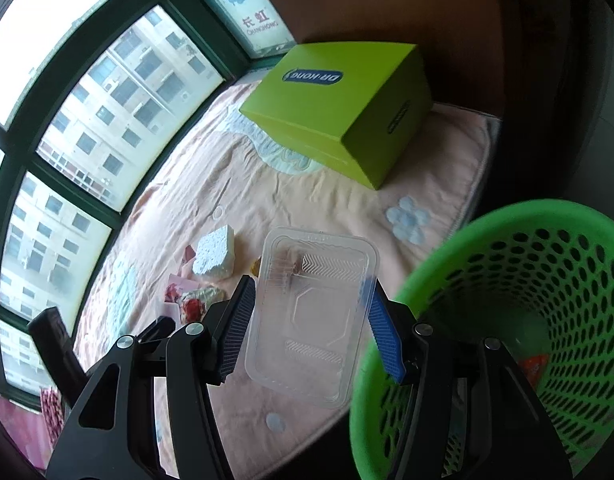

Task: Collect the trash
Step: 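Grasp the clear plastic tray with the right tool while left tool grips its rim, then carry the clear tray to the green basket and open both tools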

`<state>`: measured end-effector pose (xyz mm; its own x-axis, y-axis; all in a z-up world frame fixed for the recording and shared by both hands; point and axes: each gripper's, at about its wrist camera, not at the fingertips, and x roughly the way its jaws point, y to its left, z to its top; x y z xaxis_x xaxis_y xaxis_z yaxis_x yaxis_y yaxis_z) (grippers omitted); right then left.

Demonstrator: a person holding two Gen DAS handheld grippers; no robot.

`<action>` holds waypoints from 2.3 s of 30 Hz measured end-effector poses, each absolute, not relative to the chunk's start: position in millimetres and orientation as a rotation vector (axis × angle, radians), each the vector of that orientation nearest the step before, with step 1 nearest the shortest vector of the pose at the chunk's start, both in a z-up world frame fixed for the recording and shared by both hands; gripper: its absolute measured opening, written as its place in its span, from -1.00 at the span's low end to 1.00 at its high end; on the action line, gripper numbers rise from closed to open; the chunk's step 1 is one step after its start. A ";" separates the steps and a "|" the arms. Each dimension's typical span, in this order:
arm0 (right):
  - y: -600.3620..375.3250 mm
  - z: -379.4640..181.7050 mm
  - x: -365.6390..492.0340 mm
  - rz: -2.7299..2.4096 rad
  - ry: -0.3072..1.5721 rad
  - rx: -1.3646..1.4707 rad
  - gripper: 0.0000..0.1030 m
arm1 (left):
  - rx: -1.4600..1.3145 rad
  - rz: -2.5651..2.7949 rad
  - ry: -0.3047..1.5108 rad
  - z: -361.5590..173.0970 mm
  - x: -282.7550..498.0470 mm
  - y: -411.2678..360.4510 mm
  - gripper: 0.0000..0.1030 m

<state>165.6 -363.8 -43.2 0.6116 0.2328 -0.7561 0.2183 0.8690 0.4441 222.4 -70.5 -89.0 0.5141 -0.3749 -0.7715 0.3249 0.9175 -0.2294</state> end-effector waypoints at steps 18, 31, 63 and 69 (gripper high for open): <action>-402.7 -37.3 76.1 -0.094 0.860 0.430 0.09 | -0.058 -0.513 0.824 -20.5 159.3 -103.0 -0.90; -430.7 -40.8 34.8 -0.138 0.846 0.429 0.12 | -0.012 -0.677 0.802 -0.1 119.6 -181.2 -0.90; -478.7 -21.7 -21.3 -0.239 0.720 0.476 0.40 | 0.080 -0.892 0.892 -14.3 73.7 -288.5 -0.89; -482.8 -22.5 -23.8 -0.243 0.716 0.490 0.40 | 0.097 -0.910 0.910 -21.7 69.4 -300.0 -0.69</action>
<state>-23.8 -482.8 -22.5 0.7331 -0.0476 -0.6784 0.3755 0.8600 0.3455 69.4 -300.0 -21.7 0.2805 -0.6393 -0.7160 0.7156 0.6365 -0.2879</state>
